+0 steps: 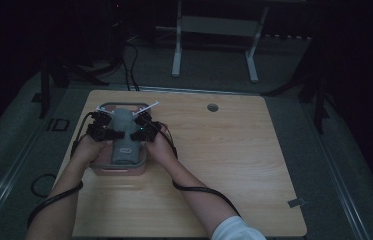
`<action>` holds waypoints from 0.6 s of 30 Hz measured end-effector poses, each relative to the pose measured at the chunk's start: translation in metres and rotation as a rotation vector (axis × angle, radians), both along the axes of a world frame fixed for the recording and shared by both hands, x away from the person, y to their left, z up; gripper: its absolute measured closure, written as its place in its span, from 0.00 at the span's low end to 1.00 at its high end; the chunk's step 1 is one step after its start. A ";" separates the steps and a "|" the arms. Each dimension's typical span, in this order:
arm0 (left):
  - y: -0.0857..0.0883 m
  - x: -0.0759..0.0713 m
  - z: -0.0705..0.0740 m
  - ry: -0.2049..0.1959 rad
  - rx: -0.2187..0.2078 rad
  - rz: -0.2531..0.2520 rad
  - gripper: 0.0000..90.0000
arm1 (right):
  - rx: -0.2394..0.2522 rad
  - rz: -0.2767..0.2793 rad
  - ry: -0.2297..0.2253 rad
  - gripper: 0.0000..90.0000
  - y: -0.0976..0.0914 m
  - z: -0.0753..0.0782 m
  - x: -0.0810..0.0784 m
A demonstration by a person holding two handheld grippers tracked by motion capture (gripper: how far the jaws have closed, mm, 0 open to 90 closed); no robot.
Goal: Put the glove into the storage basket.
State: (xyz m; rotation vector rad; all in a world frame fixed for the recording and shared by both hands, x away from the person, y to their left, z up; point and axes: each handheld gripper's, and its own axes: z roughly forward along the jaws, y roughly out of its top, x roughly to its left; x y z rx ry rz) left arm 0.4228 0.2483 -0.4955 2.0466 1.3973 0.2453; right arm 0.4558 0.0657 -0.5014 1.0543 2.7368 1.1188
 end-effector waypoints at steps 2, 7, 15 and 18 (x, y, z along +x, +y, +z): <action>-0.001 0.000 -0.001 0.000 0.022 0.028 0.71 | 0.007 -0.002 0.000 0.76 -0.001 0.000 0.002; -0.002 -0.001 0.005 -0.042 0.062 0.086 0.50 | 0.022 0.015 -0.042 0.55 -0.005 0.013 0.000; -0.002 -0.012 0.026 -0.141 -0.011 0.088 0.30 | 0.109 0.060 -0.066 0.42 -0.020 0.033 -0.004; -0.001 -0.022 0.030 -0.172 -0.041 0.082 0.28 | 0.109 0.077 -0.089 0.26 -0.031 0.040 -0.008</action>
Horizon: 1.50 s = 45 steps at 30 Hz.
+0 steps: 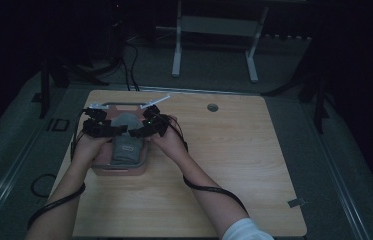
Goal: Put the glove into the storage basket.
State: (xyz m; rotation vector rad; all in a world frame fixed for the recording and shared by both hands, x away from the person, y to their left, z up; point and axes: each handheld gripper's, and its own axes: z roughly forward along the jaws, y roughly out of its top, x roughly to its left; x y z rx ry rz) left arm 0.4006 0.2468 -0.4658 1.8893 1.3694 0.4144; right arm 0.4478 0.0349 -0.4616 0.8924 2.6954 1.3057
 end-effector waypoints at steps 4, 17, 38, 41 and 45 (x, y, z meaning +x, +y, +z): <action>-0.002 -0.008 0.002 -0.024 -0.019 -0.002 0.27 | -0.002 0.033 0.002 0.21 -0.010 0.002 -0.004; -0.026 -0.029 0.003 -0.109 0.017 -0.071 0.18 | -0.036 0.028 -0.063 0.17 -0.067 0.005 -0.016; -0.106 -0.049 0.004 -0.181 -0.018 -0.298 0.16 | -0.065 -0.031 -0.082 0.17 -0.153 -0.011 -0.032; -0.117 -0.054 0.001 -0.189 -0.004 -0.331 0.17 | -0.073 -0.044 -0.078 0.17 -0.165 -0.016 -0.034; -0.130 -0.061 -0.004 -0.191 0.005 -0.375 0.17 | -0.085 -0.057 -0.075 0.17 -0.181 -0.024 -0.038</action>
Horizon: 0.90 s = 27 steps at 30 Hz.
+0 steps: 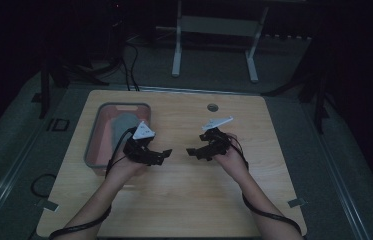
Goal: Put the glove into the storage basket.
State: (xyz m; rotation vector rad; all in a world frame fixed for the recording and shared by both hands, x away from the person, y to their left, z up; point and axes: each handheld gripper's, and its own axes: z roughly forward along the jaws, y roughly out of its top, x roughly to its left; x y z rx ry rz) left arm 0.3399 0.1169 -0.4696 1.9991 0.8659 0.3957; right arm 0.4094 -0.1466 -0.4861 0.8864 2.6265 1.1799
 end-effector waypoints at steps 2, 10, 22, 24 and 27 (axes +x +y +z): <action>-0.006 -0.003 -0.003 0.001 0.014 -0.026 0.17 | -0.008 -0.003 -0.003 0.17 -0.007 -0.005 -0.003; -0.036 -0.022 -0.031 0.045 0.028 -0.173 0.17 | -0.035 -0.005 -0.023 0.17 -0.028 -0.024 -0.011; -0.065 -0.044 -0.059 0.072 0.045 -0.304 0.17 | 0.019 0.041 -0.050 0.17 -0.049 -0.047 -0.030; -0.069 -0.047 -0.063 0.074 0.051 -0.315 0.17 | 0.008 0.037 -0.047 0.17 -0.052 -0.052 -0.031; -0.073 -0.052 -0.068 0.085 0.053 -0.331 0.16 | 0.007 0.022 -0.040 0.17 -0.060 -0.060 -0.036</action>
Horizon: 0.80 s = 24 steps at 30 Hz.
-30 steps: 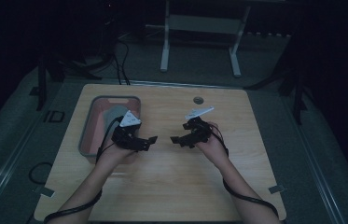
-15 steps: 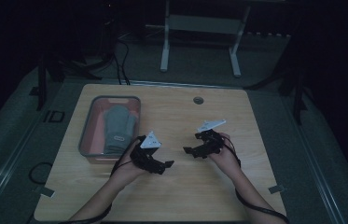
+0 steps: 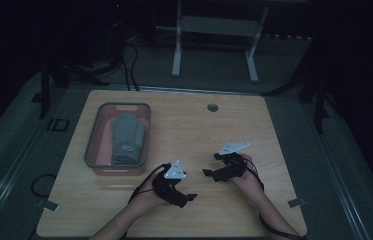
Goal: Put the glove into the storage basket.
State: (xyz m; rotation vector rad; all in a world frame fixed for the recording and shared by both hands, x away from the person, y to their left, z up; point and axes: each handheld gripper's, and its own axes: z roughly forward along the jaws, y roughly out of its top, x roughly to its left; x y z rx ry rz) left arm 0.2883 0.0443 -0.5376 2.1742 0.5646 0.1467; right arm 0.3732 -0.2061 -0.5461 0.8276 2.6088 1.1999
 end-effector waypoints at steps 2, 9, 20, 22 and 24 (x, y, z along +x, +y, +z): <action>-0.002 -0.003 -0.002 -0.003 0.012 -0.010 0.16 | 0.002 -0.006 -0.001 0.17 -0.004 -0.002 -0.003; -0.002 -0.008 -0.010 0.002 0.039 -0.018 0.16 | 0.023 -0.008 -0.007 0.17 -0.015 -0.007 -0.010; 0.001 -0.009 -0.016 0.032 0.046 -0.022 0.15 | 0.013 -0.030 -0.010 0.17 -0.030 -0.014 -0.021; 0.002 -0.010 -0.016 0.031 0.056 -0.029 0.15 | 0.012 -0.028 -0.021 0.16 -0.032 -0.014 -0.024; 0.002 -0.010 -0.017 0.033 0.051 -0.026 0.15 | 0.018 -0.033 -0.027 0.16 -0.036 -0.014 -0.026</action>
